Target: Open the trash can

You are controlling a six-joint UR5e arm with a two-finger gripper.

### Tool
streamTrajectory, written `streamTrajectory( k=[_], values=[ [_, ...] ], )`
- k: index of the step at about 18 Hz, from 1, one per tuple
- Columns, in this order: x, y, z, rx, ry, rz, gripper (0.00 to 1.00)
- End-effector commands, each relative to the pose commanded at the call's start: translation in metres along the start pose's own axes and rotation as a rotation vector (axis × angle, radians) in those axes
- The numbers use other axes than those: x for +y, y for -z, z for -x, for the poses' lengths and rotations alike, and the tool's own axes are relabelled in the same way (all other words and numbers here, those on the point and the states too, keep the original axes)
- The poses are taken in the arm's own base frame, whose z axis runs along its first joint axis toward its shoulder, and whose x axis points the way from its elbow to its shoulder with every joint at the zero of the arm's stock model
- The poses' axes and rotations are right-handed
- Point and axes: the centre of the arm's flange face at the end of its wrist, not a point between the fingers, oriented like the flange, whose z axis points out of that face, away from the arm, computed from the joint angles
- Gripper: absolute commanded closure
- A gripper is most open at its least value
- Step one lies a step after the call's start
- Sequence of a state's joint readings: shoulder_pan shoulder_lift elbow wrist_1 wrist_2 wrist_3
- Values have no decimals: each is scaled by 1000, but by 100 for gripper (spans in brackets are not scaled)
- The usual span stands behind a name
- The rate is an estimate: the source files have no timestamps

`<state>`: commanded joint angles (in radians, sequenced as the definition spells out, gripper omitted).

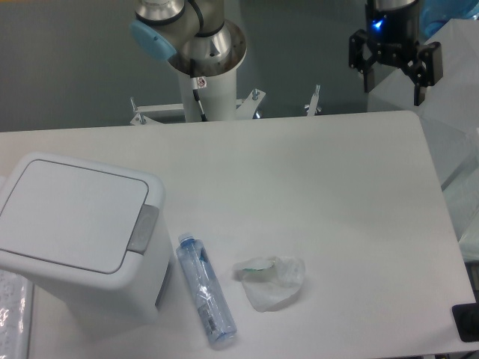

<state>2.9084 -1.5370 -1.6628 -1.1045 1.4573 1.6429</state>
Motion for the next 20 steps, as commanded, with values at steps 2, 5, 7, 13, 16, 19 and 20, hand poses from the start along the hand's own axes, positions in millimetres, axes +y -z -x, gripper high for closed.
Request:
streamTrajectory(
  k=[2, 5, 7, 13, 16, 19, 20],
  values=[
    [0, 2, 0, -3, -2, -3, 0],
    [-1, 2, 0, -3, -2, -3, 0],
    [-9, 3, 0, -6, 5, -22, 0],
    [-36, 8, 8, 1, 210, -197, 0],
    [-61, 15, 9, 9, 244, -254, 0],
    [-91, 23, 11, 37, 366, -316, 0],
    [-98, 24, 9, 49, 410, -324, 0]
  ],
)
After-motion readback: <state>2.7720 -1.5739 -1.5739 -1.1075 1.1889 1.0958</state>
